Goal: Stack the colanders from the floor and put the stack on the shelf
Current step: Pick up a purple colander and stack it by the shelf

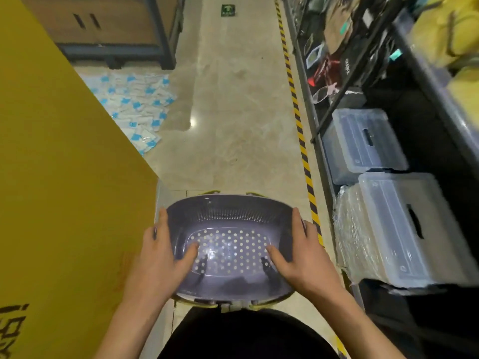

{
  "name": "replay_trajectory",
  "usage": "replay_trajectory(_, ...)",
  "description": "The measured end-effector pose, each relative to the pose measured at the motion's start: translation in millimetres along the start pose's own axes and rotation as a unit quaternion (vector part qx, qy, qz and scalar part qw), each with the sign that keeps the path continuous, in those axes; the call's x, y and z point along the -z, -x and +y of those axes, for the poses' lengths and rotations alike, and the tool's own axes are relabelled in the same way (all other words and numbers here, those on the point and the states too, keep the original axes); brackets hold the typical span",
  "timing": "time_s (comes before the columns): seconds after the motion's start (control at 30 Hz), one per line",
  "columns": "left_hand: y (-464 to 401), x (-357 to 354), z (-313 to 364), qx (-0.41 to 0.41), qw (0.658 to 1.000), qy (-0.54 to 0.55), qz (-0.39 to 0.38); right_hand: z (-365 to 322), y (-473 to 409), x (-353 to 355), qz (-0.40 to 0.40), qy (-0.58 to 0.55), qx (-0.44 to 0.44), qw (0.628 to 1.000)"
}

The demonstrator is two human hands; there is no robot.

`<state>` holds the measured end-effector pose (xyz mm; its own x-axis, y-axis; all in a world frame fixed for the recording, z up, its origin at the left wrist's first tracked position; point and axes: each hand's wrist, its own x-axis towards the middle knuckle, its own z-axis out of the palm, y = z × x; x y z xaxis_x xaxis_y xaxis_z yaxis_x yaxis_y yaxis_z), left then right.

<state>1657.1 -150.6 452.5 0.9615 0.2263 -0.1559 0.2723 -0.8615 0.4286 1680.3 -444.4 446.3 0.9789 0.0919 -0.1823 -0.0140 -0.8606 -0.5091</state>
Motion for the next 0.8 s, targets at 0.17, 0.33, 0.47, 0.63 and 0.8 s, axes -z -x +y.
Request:
replay_trajectory(0.17,-53.1,3.6,46.4,-0.127,0.987,-0.028,-0.093,6.8,36.1,5.2,0.081,-0.01,-0.119,0.99)
replay_trajectory(0.33,-78.8,-17.2,100.7,-0.281,0.939,-0.035,-0.192,0.1,103.8,-11.1,0.162,-0.069,-0.324,0.929)
replay_trajectory(0.47,-65.5,-40.3,133.3,-0.392,0.882,-0.048,-0.258,-19.2,168.0,-43.2,0.241,-0.092,-0.444,0.858)
replay_trajectory(0.63,-10.2,-71.6,164.7,-0.514,0.78,-0.067,-0.35,-58.2,253.8,-88.0,0.329,-0.111,-0.57,0.745)
replay_trajectory(0.8,86.4,-84.0,176.7,-0.625,0.661,-0.07,-0.408,-106.0,339.8,-124.2,0.398,-0.127,-0.661,0.623)
